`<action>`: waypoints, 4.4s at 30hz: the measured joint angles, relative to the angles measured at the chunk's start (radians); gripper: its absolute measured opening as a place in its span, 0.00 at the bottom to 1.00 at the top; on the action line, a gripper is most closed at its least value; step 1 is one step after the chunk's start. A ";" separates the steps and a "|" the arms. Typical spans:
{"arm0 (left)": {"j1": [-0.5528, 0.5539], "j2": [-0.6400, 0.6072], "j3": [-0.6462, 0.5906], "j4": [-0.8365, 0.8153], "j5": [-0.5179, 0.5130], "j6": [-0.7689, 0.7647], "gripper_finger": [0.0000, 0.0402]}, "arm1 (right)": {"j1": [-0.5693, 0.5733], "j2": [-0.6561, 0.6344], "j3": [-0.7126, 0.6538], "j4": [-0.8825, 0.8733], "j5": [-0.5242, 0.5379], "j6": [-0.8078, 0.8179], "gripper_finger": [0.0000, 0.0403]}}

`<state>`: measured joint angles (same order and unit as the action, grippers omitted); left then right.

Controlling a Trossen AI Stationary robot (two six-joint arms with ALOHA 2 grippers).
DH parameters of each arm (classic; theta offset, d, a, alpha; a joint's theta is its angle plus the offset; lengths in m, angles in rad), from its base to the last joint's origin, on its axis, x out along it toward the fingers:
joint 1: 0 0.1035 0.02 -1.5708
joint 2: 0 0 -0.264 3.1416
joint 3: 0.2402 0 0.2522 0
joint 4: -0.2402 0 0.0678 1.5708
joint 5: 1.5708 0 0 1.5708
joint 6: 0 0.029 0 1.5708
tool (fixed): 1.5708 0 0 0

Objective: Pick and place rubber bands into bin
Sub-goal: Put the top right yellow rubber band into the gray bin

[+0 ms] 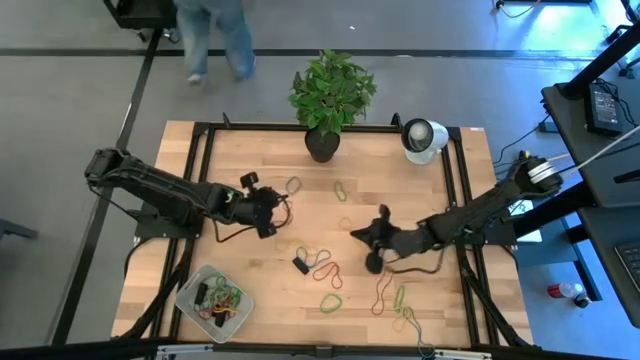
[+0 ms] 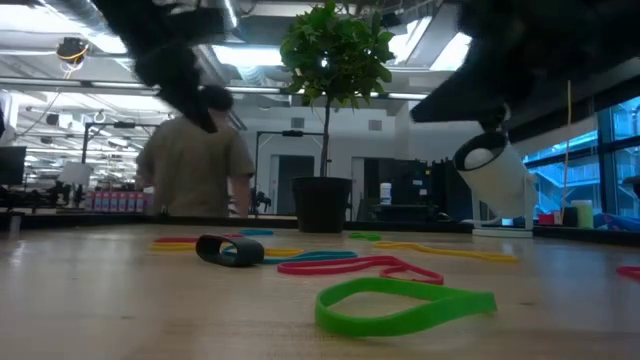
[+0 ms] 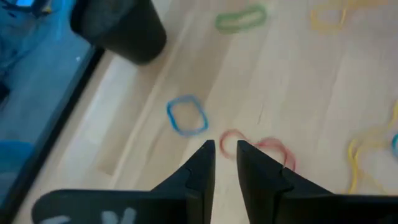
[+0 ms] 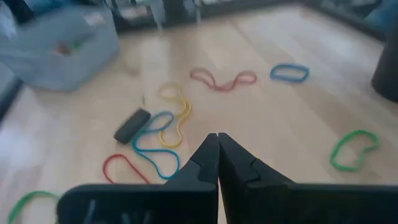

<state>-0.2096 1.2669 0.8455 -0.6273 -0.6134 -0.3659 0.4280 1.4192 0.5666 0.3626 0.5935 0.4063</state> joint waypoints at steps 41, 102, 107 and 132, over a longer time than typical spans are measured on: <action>0.055 -0.514 -0.372 0.320 0.162 0.170 0.11 | -0.174 0.477 0.472 -0.832 -0.264 0.420 0.03; 0.053 -0.076 -0.370 1.135 0.422 0.274 0.01 | -0.205 0.363 0.818 -0.309 -0.106 -0.466 0.05; 0.053 -0.076 -0.370 1.095 0.381 0.276 0.01 | -0.205 0.363 0.818 -0.327 -0.104 -0.443 0.19; -0.189 -0.282 0.067 -0.358 0.305 -0.328 0.01 | -0.163 0.292 0.436 -0.912 0.226 0.429 0.28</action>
<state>-0.3991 0.9850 0.9122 -0.9849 -0.3085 -0.6938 0.2651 1.7112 1.0022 -0.5498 0.8192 0.8355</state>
